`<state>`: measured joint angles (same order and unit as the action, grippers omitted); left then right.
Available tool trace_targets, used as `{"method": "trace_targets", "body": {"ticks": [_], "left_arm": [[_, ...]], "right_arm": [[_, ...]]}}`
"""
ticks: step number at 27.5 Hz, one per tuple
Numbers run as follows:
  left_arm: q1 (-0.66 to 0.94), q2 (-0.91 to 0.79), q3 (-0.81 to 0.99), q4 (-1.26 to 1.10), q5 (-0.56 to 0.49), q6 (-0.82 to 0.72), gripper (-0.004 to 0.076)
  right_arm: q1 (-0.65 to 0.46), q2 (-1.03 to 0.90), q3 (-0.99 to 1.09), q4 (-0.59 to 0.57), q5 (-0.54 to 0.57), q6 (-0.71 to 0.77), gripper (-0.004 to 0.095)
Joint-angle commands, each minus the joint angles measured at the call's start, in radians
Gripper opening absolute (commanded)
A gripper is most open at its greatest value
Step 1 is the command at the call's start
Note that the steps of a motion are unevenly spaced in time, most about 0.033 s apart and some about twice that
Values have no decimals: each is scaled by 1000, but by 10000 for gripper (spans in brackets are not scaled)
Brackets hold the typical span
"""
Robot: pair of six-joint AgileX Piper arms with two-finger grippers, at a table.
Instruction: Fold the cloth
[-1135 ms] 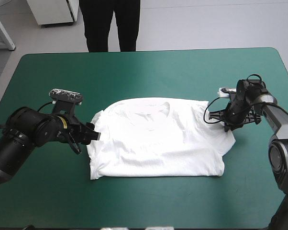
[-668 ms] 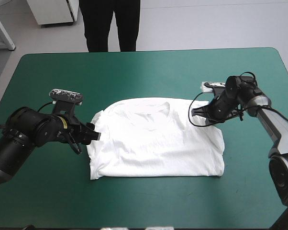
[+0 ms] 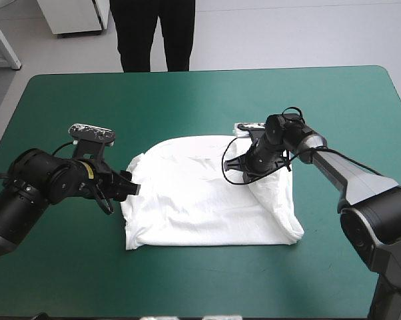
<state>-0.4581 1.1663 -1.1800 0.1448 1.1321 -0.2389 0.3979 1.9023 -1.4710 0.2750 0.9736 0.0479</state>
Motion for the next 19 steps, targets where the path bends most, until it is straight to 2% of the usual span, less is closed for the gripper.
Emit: {"method": "trace_targets", "body": {"ticks": [1, 5, 7, 11, 15, 19], "left_arm": [[-5, -16, -34, 2, -32, -10, 545], [-5, -16, -34, 2, -32, -10, 545], [-5, -16, -34, 2, -32, -10, 545], [-5, -16, -34, 2, -28, -10, 545], [-5, -16, -34, 2, -13, -22, 545], [-5, -16, -34, 2, 33, -59, 545]], "right_arm": [[-1, -28, -30, 22, 0, -9, 125], [-1, -33, -30, 74, 34, -37, 392], [-1, -49, -30, 84, 46, -37, 493], [-1, -120, -30, 53, 77, -26, 511], [-1, -261, 1, -92, 124, 49, 509], [-1, -389, 92, -186, 160, 104, 509]]}}
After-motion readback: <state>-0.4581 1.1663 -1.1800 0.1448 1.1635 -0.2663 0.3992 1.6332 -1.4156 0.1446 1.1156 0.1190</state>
